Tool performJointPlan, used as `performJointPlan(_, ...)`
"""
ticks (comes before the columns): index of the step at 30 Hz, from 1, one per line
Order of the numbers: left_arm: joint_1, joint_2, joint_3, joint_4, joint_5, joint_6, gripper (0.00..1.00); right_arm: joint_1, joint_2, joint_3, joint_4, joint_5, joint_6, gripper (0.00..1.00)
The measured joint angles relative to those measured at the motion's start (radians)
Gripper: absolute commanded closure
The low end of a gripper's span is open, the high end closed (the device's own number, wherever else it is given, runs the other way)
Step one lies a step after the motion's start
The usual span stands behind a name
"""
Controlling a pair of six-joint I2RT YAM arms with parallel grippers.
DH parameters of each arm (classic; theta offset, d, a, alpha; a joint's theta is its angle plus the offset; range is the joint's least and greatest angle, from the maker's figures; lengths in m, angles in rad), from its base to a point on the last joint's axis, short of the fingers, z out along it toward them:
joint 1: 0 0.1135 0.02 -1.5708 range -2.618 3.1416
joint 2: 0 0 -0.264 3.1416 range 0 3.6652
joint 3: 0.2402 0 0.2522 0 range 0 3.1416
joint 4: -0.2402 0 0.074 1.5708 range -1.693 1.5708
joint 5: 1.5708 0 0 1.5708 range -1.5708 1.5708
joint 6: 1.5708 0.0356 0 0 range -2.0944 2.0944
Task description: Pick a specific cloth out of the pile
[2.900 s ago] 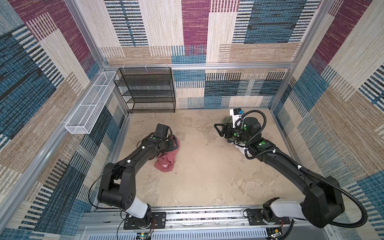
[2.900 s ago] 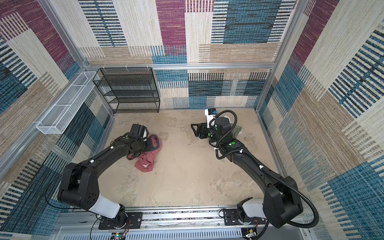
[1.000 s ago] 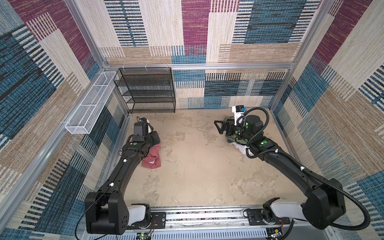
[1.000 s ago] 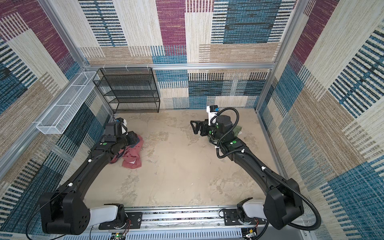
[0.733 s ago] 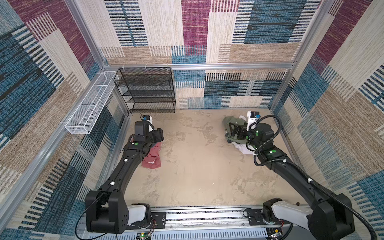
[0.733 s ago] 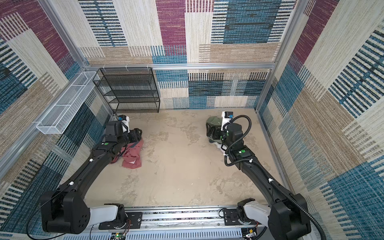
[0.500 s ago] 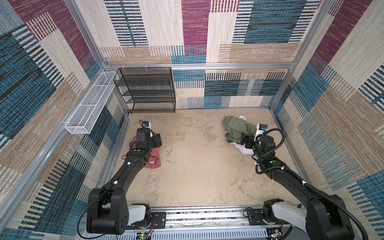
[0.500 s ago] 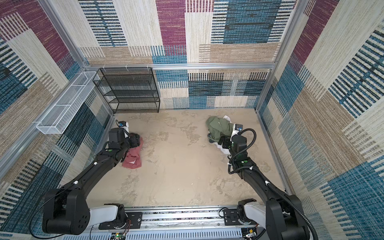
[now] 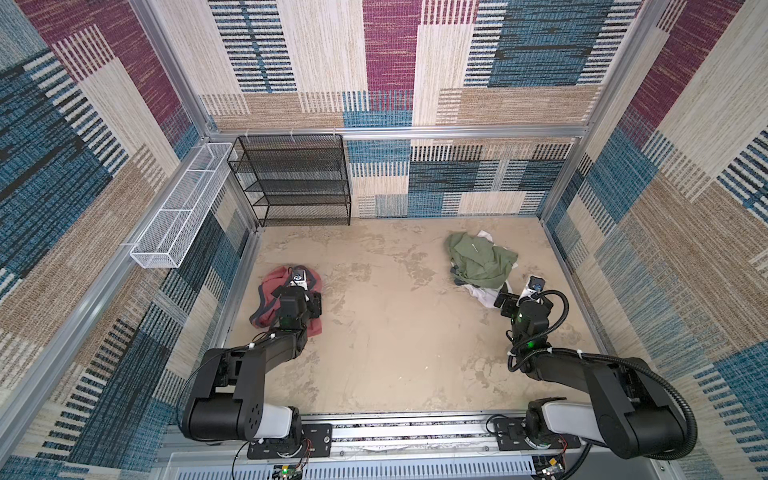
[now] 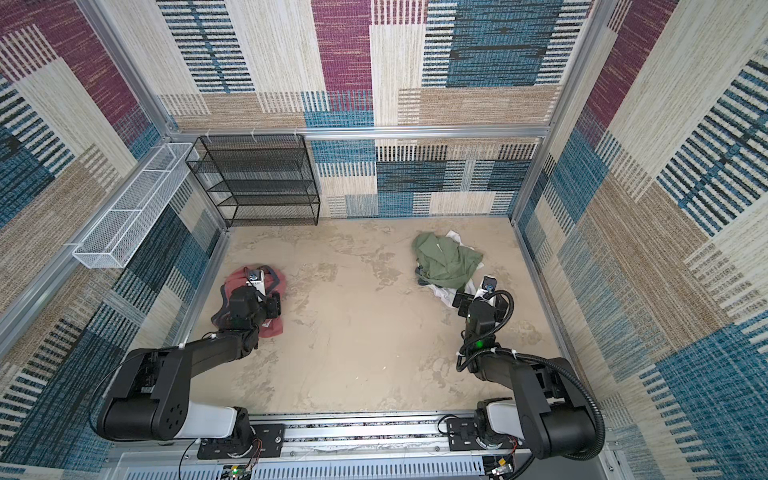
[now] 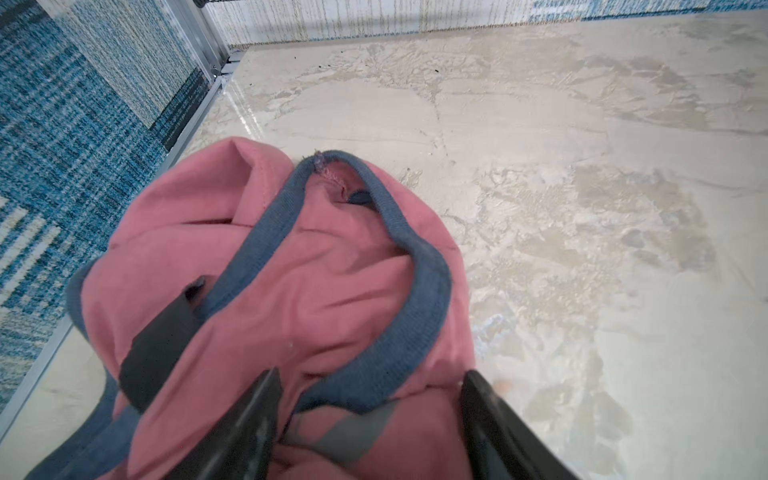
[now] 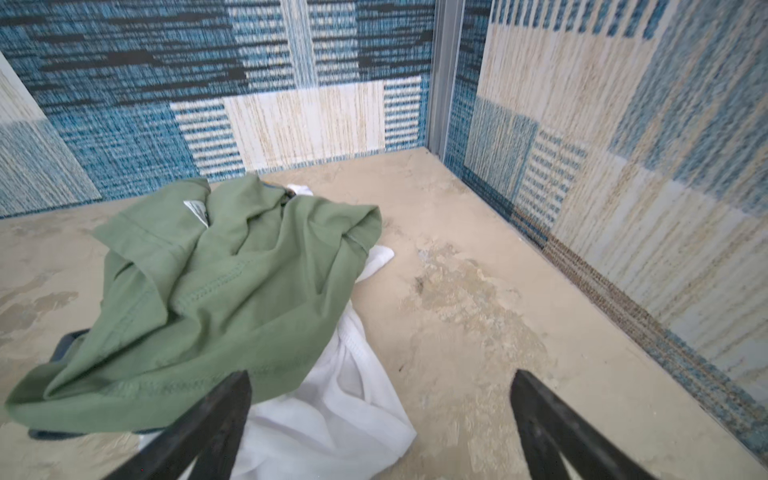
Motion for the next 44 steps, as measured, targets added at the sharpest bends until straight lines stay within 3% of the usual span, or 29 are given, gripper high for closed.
performJointPlan(8, 0.023, 0.070, -0.031, 0.203, 0.066, 0.014, 0.29, -0.024, 0.098, -0.029, 0.255, -0.069, -0.075, 0.00)
performJointPlan(17, 0.034, 0.082, -0.029, 0.238, 0.100, 0.014, 0.28, -0.069, 0.201, -0.029, 0.393, -0.236, -0.114, 0.00)
performJointPlan(27, 0.048, 0.088, -0.001, 0.218, 0.127, 0.014, 0.26, -0.124, 0.232, 0.010, 0.356, -0.360, -0.098, 0.00)
performJointPlan(44, 0.049, 0.088, -0.001, 0.208, 0.132, 0.014, 0.26, -0.124, 0.232, 0.014, 0.345, -0.377, -0.097, 0.00)
